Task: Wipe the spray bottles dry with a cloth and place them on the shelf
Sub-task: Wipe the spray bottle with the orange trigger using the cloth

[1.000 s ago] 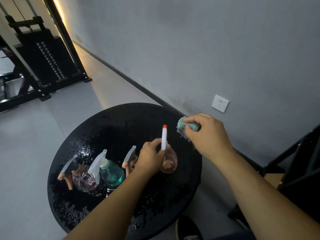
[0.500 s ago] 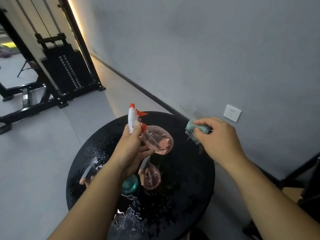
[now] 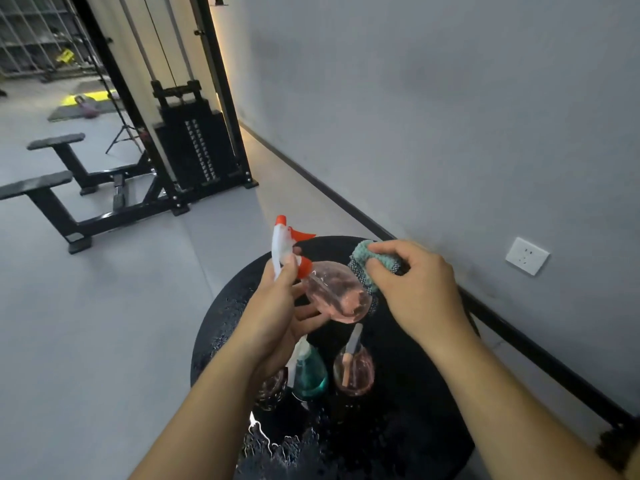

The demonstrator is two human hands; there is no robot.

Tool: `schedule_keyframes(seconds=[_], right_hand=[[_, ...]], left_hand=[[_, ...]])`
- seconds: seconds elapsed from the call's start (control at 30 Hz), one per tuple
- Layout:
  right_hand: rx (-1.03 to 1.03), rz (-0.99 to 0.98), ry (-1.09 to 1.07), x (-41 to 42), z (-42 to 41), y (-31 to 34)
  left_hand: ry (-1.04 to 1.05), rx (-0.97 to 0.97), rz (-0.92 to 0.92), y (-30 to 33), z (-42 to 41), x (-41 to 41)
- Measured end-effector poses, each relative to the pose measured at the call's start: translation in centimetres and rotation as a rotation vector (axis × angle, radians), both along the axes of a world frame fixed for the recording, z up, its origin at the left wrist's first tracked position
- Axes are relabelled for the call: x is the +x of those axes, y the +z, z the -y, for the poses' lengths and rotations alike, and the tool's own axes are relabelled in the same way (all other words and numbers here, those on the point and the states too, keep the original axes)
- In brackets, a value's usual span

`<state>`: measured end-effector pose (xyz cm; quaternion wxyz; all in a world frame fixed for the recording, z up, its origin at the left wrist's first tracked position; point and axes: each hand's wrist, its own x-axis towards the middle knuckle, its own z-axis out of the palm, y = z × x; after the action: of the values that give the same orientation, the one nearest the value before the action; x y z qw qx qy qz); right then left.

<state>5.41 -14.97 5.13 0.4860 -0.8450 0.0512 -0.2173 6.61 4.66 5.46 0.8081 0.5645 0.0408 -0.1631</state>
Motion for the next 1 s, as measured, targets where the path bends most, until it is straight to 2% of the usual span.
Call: schedule_keyframes(seconds=[0.17, 0.33, 0.57, 0.67, 0.77, 0.93, 1.0], right_hand=[[-0.017, 0.071, 0.128, 0.7, -3.8, 0.4], [-0.141, 0.025, 0.293, 0.6, -5.7, 0.3], [-0.024, -0.010, 0.117, 1.4, -3.2, 0.1], [0.007, 0.008, 0.180, 1.3, -2.9, 0.4], [-0.074, 0.019, 0.252, 1.2, -3.2, 0.4], [0.068, -0.029, 0.120, 1.8, -1.4, -0.1], [0.043, 0.001, 0.147, 1.5, -1.7, -0.1]], left_hand=[[0.015, -0.020, 0.010, -0.4, -1.1, 0.0], [0.065, -0.016, 0.072, -0.9, -1.7, 0.1], [0.081, 0.004, 0.195, -0.8, -1.9, 0.3], [0.031, 0.064, 0.237, -1.1, -1.7, 0.2], [0.008, 0.111, 0.266, -1.6, -1.4, 0.2], [-0.009, 0.126, 0.298, -1.5, -1.5, 0.4], [-0.010, 0.131, 0.290, -1.6, -1.3, 0.5]])
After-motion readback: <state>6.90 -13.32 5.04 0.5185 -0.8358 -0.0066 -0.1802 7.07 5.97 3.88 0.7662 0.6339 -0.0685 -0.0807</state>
